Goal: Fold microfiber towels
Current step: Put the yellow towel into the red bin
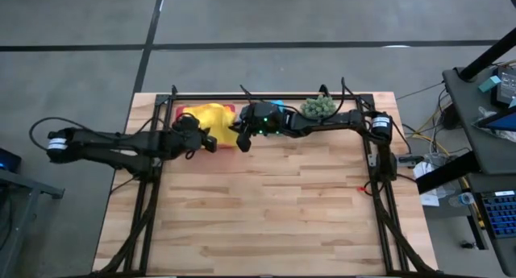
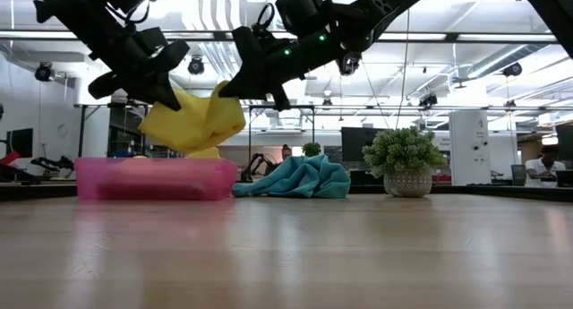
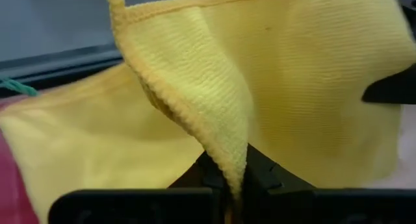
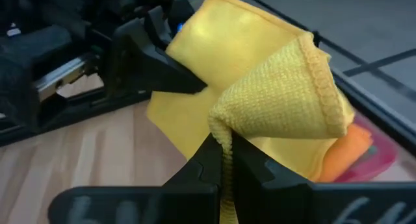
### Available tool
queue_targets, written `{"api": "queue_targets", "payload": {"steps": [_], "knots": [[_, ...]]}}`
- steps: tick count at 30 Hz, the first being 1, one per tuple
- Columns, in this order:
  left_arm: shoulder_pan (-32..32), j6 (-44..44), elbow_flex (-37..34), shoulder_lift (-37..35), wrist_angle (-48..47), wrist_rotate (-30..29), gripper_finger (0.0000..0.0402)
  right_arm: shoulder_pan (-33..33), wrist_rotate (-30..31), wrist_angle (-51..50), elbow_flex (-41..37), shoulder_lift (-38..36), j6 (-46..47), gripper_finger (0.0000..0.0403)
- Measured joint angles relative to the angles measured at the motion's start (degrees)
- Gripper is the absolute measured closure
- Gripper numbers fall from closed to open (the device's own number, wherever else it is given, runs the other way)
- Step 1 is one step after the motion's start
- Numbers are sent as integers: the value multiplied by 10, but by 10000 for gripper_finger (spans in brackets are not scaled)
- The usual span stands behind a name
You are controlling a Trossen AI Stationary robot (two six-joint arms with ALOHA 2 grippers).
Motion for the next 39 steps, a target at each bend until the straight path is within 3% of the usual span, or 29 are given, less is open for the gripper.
{"api": "queue_targets", "payload": {"steps": [7, 15, 30, 36, 39], "knots": [[20, 24, 7, -21, 7, 0, 401, -14, 4, 7, 20, 7, -16, 394], [50, 89, 36, -22, 6, 7, 401, -27, 0, -42, 112, 71, -43, 394], [193, 170, 37, -22, -1, 64, 401, -66, -25, -86, 204, 118, -45, 394], [212, 168, 34, -21, -36, 65, 401, -70, -60, -93, 256, 183, -22, 394], [216, 127, 27, -19, -81, 64, 401, -72, -80, -105, 298, 216, -10, 394]]}}
